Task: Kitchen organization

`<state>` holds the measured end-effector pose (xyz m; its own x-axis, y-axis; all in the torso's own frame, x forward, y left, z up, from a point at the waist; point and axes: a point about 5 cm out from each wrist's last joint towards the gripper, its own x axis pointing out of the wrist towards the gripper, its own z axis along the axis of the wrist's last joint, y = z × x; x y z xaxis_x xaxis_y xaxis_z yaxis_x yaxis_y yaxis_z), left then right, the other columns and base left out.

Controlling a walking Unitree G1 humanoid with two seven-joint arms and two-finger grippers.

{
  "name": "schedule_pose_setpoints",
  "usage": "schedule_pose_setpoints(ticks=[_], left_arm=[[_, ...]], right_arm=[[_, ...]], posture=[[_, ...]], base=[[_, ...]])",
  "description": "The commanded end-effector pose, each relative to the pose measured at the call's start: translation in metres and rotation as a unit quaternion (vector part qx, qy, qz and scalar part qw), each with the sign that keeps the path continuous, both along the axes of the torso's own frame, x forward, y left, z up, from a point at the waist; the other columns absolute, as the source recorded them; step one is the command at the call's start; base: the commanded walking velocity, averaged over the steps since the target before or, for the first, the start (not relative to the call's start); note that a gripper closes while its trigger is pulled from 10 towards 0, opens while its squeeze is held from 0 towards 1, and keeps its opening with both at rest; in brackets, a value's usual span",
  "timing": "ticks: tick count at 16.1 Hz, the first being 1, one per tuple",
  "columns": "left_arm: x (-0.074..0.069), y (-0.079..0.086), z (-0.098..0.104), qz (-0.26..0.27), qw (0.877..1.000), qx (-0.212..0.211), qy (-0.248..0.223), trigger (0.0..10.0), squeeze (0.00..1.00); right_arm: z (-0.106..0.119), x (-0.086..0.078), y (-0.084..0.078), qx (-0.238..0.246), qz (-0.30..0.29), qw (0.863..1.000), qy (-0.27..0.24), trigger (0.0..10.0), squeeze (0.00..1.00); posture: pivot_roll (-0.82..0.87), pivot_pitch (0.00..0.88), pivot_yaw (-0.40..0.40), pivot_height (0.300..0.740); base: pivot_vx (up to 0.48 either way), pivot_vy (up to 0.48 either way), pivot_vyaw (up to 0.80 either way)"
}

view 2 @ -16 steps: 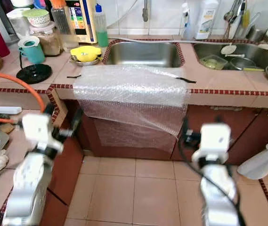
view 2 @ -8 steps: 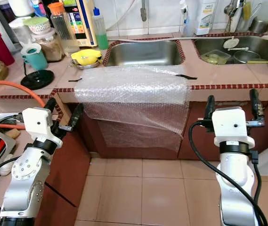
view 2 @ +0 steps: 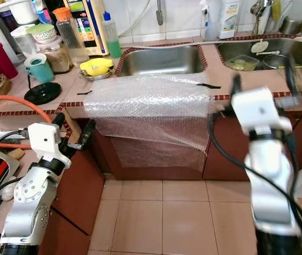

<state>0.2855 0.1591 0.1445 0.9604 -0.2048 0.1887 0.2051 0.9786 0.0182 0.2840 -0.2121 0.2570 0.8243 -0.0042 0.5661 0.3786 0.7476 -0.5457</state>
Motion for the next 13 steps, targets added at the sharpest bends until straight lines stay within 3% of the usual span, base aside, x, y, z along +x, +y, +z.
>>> schedule_pose_setpoints(ticks=[1,3,5,6,7,9,11,13], left_arm=[[-0.001,0.004,-0.004,0.008,1.0,0.0,0.009,10.0,0.0],[-0.003,0.005,-0.005,0.012,1.0,0.0,0.01,10.0,0.0],[-0.004,0.007,-0.007,0.019,1.0,0.002,0.014,10.0,0.0],[-0.005,0.009,-0.009,0.023,1.0,0.004,0.017,10.0,0.0],[-0.006,0.009,-0.009,0.024,1.0,0.003,0.017,10.0,0.0],[-0.007,0.01,-0.012,0.029,0.999,-0.009,0.024,10.0,0.0],[-0.007,0.011,-0.016,0.039,0.999,-0.014,0.034,10.0,0.0],[-0.007,0.011,-0.021,0.053,0.997,-0.016,0.049,10.0,0.0]], right_arm=[[0.003,0.004,0.006,-0.011,0.018,1.0,0.002,10.0,0.0],[0.003,0.008,0.007,-0.015,0.023,1.0,0.004,10.0,0.0],[-0.003,0.013,0.007,0.024,0.041,0.999,0.026,10.0,0.0],[-0.017,0.017,0.012,0.114,0.075,0.988,0.07,10.0,0.0],[-0.034,0.019,0.019,0.202,0.109,0.966,0.121,10.0,0.0],[-0.049,0.015,0.032,0.249,0.148,0.944,0.16,10.0,0.0],[-0.057,0.012,0.038,0.253,0.159,0.937,0.178,10.0,0.0],[-0.064,0.008,0.04,0.279,0.17,0.923,0.203,10.0,0.0]], posture=[[-0.01,0.0,0.141,0.74],[0.0,0.0,0.132,0.74],[0.0,0.0,0.128,0.74],[0.0,0.003,0.121,0.74],[0.0,0.005,0.117,0.74],[0.0,0.011,0.108,0.74],[0.0,0.013,0.103,0.74],[-0.01,0.018,0.094,0.74]], base=[[0.0,0.0,0.0],[0.0,0.0,0.0],[0.0,0.0,0.0],[0.0,0.0,0.0],[0.0,0.0,0.0],[0.0,0.0,0.0],[0.0,0.0,0.0],[0.0,0.0,0.0]])
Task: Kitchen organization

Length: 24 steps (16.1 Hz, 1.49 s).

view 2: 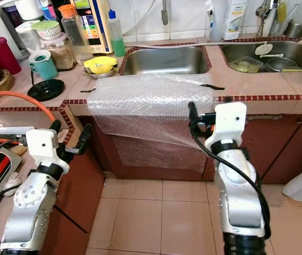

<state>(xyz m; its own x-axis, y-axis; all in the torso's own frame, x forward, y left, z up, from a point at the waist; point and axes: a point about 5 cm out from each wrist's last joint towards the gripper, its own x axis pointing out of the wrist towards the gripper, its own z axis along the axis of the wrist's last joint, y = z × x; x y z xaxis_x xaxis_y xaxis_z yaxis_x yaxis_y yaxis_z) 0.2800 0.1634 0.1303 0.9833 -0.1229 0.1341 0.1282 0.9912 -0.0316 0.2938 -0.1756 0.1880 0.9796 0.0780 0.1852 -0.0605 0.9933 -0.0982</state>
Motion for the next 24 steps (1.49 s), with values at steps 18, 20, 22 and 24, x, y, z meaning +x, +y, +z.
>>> schedule_pose_setpoints(ticks=[18,20,22,24], left_arm=[[0.0,0.003,0.006,0.026,0.999,-0.025,0.024,10.0,0.0],[0.0,0.002,0.007,0.025,0.999,-0.023,0.023,10.0,0.0],[0.0,0.0,0.009,0.014,0.999,-0.031,0.021,10.0,0.0],[0.001,-0.001,0.01,0.008,0.999,-0.036,0.023,10.0,0.0]], right_arm=[[-0.005,-0.021,-0.007,-0.045,-0.046,0.998,0.013,10.0,0.0],[-0.007,-0.024,-0.008,-0.057,-0.052,0.997,0.025,10.0,0.0],[-0.015,-0.028,-0.01,-0.037,-0.043,0.997,0.05,10.0,0.0],[-0.014,-0.029,-0.012,-0.033,-0.054,0.997,0.045,10.0,0.0]], posture=[[-0.02,0.027,0.056,0.74],[-0.02,0.029,0.055,0.74],[-0.02,0.032,0.06,0.74],[-0.03,0.033,0.068,0.74]], base=[[0.0,0.0,0.0],[0.0,0.0,0.0],[0.0,0.0,0.0],[0.0,0.0,0.0]])
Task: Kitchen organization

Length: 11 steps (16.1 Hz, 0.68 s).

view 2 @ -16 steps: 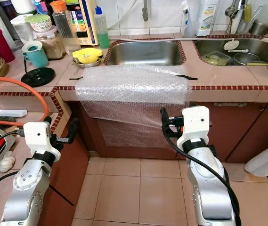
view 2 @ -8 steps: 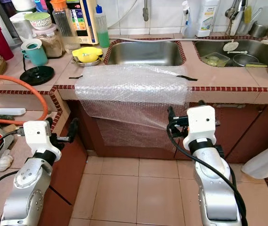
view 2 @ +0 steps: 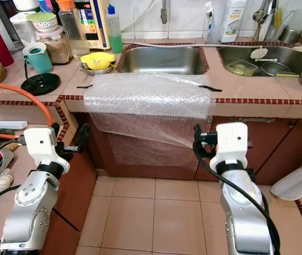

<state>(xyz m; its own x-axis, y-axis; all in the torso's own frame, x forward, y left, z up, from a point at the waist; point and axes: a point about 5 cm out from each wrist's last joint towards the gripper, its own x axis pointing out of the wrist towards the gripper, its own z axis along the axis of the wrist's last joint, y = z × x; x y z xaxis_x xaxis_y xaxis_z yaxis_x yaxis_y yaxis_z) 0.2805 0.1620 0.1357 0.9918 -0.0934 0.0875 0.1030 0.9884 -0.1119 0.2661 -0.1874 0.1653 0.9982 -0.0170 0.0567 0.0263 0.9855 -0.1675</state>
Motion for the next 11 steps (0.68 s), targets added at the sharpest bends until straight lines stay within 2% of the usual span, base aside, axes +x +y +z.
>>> schedule_pose_setpoints(ticks=[1,8,11], left_arm=[[0.0007,-0.0017,0.0054,-0.01,1.0,-0.002,-0.005,10.0,0.0],[-0.0002,-0.0007,0.0019,-0.021,1.0,0.004,0.0,10.0,0.0],[-0.0014,-0.0029,0.0011,-0.031,0.999,0.009,0.0,10.0,0.0]], right_arm=[[0.0109,-0.0004,0.0003,0.001,-0.002,1.0,-0.026,10.0,0.0],[0.0187,0.002,0.0013,-0.01,0.004,0.999,-0.041,10.0,0.0],[0.0201,0.0031,0.0044,-0.015,0.012,0.999,-0.049,10.0,0.0]], posture=[[-0.03,0.033,0.07,0.74],[-0.02,0.034,0.076,0.74],[-0.02,0.032,0.074,0.74]], base=[[0.0,0.0,0.0],[0.0,0.0,0.0],[0.278,0.0,0.0]])
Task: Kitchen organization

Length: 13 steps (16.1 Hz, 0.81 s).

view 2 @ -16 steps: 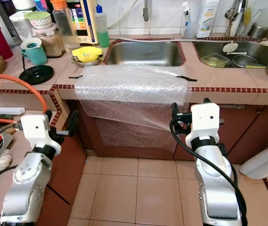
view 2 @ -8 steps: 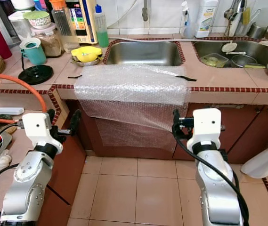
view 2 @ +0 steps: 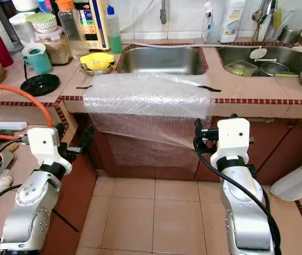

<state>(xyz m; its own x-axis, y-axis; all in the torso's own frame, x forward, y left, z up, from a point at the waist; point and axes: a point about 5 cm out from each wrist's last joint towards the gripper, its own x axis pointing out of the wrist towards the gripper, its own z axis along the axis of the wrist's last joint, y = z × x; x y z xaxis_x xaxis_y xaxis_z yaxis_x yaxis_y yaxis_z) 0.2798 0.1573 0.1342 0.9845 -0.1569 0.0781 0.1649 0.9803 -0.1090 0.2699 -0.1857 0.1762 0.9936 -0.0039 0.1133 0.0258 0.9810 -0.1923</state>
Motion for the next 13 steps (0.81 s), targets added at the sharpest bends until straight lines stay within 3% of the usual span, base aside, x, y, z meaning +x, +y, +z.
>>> schedule_pose_setpoints(ticks=[1,13], left_arm=[[-0.0008,0.0014,0.0022,-0.002,1.0,0.006,-0.003,10.0,0.0],[-0.0007,-0.001,-0.0002,-0.014,1.0,0.012,0.0,10.0,0.0]], right_arm=[[0.0109,-0.0004,0.0028,-0.015,0.005,0.999,-0.028,10.0,0.0],[0.0109,0.0016,0.0049,-0.01,0.011,0.999,-0.033,10.0,0.0]], posture=[[-0.02,0.027,0.074,0.74],[-0.02,0.022,0.074,0.74]], base=[[0.304,0.0,0.0],[0.362,0.0,0.0]])
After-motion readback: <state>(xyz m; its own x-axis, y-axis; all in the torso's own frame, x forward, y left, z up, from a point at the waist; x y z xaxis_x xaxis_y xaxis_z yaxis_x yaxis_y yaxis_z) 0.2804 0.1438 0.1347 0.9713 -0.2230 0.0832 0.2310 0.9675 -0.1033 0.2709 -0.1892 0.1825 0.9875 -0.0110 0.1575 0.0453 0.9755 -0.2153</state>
